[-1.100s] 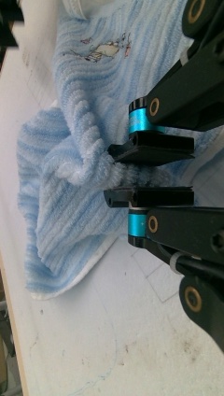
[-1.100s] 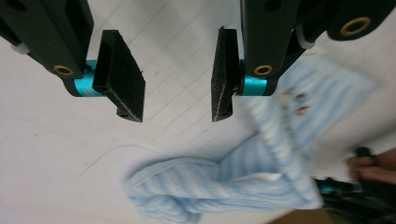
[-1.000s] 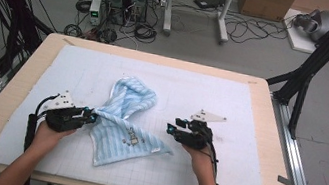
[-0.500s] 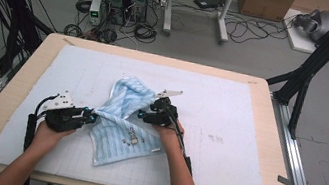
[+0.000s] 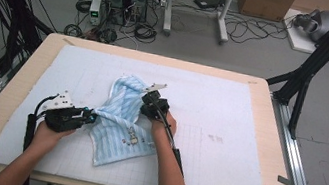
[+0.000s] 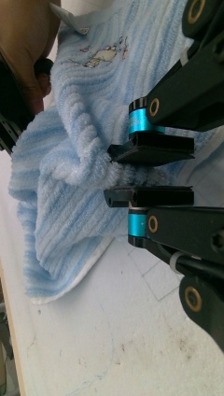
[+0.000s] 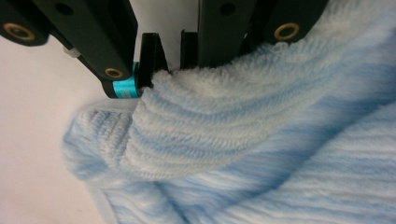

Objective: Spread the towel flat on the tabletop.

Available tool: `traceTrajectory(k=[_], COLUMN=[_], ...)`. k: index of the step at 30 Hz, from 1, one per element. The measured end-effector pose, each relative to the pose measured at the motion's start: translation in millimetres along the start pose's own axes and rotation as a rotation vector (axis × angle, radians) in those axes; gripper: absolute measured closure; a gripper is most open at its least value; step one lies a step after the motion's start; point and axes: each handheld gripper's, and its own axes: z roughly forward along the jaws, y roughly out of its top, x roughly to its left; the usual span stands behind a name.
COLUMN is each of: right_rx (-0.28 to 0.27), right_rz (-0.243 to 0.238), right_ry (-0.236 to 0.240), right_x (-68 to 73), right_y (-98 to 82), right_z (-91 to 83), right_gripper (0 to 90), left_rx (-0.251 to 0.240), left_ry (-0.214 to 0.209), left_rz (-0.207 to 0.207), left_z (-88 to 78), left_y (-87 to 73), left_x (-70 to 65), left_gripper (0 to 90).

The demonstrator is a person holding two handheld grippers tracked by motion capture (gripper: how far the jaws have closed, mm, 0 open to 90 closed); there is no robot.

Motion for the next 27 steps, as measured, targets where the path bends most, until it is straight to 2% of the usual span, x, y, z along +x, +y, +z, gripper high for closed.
traceTrajectory(k=[3,8,12,18,22,24,25,26,27], right_rx=[0.021,0.052,0.075,0.086,0.084,0.091,0.102,0.102,0.100], right_rz=[-0.006,0.014,0.021,0.076,0.114,0.131,0.140,0.149,0.177], right_ry=[-0.047,-0.126,-0.193,-0.275,-0.340,-0.376,-0.391,-0.388,-0.377], right_x=[-11.6,-39.4,-59.4,-87.0,-96.5,-98.3,-98.6,-99.0,-98.2], right_y=[-4.2,-18.9,-31.9,-50.7,-53.4,-51.4,-50.3,-50.2,-50.3], right_z=[-11.2,-38.2,-60.7,-90.9,-93.3,-88.1,-84.3,-81.0,-78.6], right_gripper=[82.8,82.8,82.8,82.8,82.7,81.9,79.8,74.0,66.2], left_rx=[-0.003,-0.003,-0.001,0.008,0.009,0.005,0.005,0.005,-0.002], left_ry=[-0.001,-0.024,-0.028,0.038,0.077,0.101,0.121,0.123,0.123], left_rz=[-0.004,0.003,0.028,0.033,0.039,0.027,0.018,0.011,0.003], left_z=[0.5,8.3,16.0,22.7,25.9,27.4,27.6,26.8,25.8], left_y=[0.0,2.6,4.8,3.9,4.7,5.5,5.6,5.4,5.3], left_x=[-0.3,-5.0,-10.1,-7.7,-5.7,-5.8,-5.3,-4.5,-3.5], left_gripper=[78.0,78.3,80.5,83.5,82.1,75.4,66.3,59.5,58.0])
